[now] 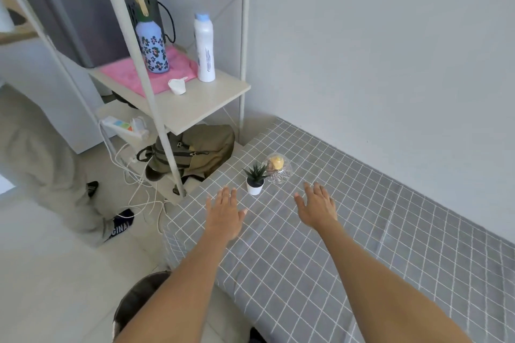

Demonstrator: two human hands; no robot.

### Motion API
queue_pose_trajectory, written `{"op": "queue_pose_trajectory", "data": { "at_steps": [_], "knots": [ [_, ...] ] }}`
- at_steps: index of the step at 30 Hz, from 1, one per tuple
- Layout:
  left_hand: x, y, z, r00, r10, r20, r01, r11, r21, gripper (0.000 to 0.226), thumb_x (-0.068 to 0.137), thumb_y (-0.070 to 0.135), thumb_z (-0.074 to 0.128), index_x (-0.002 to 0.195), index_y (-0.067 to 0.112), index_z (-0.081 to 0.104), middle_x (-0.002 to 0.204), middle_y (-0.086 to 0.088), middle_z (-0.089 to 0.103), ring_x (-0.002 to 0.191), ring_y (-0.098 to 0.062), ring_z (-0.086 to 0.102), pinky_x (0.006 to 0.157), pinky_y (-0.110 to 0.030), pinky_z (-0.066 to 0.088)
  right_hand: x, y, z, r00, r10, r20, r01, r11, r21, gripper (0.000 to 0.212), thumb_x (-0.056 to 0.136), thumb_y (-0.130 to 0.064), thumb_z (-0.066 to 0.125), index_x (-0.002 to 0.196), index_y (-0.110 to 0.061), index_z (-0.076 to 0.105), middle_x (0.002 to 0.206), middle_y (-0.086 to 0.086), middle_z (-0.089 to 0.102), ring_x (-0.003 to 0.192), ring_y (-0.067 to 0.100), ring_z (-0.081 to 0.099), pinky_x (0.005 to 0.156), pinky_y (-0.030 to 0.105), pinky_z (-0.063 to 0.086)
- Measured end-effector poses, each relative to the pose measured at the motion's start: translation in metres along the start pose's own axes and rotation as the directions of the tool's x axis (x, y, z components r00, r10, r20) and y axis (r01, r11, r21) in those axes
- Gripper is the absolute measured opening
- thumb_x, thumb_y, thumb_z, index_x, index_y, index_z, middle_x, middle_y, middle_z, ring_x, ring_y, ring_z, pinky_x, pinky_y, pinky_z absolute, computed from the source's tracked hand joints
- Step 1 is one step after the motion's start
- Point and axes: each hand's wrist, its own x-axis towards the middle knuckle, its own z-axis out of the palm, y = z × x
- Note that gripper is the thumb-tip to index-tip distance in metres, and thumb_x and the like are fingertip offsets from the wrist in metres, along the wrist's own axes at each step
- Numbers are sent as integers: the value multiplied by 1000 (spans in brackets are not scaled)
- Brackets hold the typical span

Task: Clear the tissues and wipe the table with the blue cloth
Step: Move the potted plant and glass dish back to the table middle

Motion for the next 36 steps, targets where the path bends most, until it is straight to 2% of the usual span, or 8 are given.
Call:
{"op": "queue_pose_trajectory", "data": {
  "at_steps": [4,11,16,19,21,23,28,36],
  "knots": [
    [31,8,11,999,-33,16,34,996,-77,71,101,51,23,153,12,-6,161,-9,-5,149,-26,-2,119,-49,8,46,4,10,999,-37,36,37,999,7,62,99,-53,25,152,-22,14,160,9,7,148,27,3,118,48,8],
    [72,25,37,988,-153,-17,132,897,-422,90,92,59,44,153,12,-1,162,-6,-1,149,-23,1,120,-47,10,114,-1,38,992,-111,66,106,991,76,73,94,-62,28,153,-27,2,161,7,3,148,28,1,117,49,8],
    [86,37,56,953,-247,-175,41,679,-733,100,80,64,59,154,24,4,160,-1,17,145,-27,22,115,-47,27,147,-3,62,985,-170,4,165,962,217,93,82,-68,48,152,-31,-2,161,6,2,147,31,1,116,51,12],
    [91,42,68,933,-280,-227,-32,562,-827,102,75,62,66,153,25,11,157,4,25,141,-11,26,112,-37,32,159,-2,73,978,-194,-78,208,929,307,102,73,-71,57,151,-34,2,161,7,4,147,32,6,113,53,18],
    [95,47,74,921,-303,-245,-51,530,-847,98,76,58,69,152,27,16,154,7,33,136,1,25,110,-26,31,166,-1,81,967,-219,-130,252,899,359,107,65,-77,56,149,-33,6,159,9,10,145,32,11,110,54,24],
    [99,50,78,916,-309,-257,-67,514,-855,92,78,50,72,150,23,21,149,5,43,135,-1,34,108,-19,33,172,1,87,953,-249,-174,298,874,383,108,63,-75,61,148,-31,12,156,11,17,144,32,16,108,57,30],
    [106,52,79,897,-322,-303,-99,521,-848,82,81,36,74,145,10,31,138,-3,55,128,-16,51,105,-32,44,182,4,95,927,-276,-255,363,833,417,107,58,-68,75,142,-26,24,151,12,24,140,33,27,104,53,39],
    [112,53,74,829,-336,-447,-176,603,-778,45,80,28,76,113,3,59,109,-4,67,97,-7,61,85,-21,52,190,3,94,900,-336,-279,428,805,410,106,59,-68,76,141,-23,25,144,12,36,132,32,38,100,53,43]
  ]
}}
